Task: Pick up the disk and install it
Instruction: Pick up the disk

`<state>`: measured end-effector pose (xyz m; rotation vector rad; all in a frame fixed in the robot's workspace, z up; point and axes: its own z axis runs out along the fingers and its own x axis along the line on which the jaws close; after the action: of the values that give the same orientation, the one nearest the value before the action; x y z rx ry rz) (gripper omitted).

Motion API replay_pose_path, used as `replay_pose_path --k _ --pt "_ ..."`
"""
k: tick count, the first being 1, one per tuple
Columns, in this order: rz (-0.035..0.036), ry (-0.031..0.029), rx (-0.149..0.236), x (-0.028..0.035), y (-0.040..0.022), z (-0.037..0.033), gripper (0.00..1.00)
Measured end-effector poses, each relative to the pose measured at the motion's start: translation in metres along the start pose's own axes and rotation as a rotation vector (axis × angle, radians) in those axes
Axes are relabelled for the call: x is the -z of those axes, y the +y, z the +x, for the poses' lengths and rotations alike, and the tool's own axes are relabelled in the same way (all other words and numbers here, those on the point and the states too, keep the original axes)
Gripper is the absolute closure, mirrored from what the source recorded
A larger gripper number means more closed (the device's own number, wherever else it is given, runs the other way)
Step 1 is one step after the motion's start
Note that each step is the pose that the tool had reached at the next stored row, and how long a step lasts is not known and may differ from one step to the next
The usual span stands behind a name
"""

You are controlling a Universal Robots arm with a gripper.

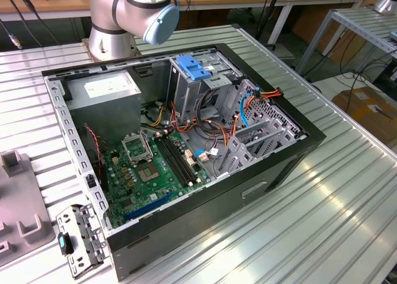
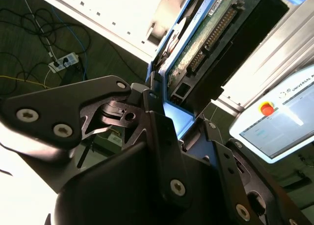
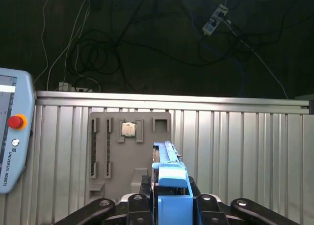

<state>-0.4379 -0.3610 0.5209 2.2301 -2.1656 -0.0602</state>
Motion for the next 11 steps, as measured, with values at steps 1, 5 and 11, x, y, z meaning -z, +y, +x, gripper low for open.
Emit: replay_pose_path --k 1,5,11 --pt "0.0001 0.0 0.0 0.0 -0.0001 0.0 0.63" --pt "0.0 0.0 0.0 0.0 -0.0005 0.0 0.63" --pt "0.0 0.0 0.0 0.0002 -0.0039 0.0001 0.63"
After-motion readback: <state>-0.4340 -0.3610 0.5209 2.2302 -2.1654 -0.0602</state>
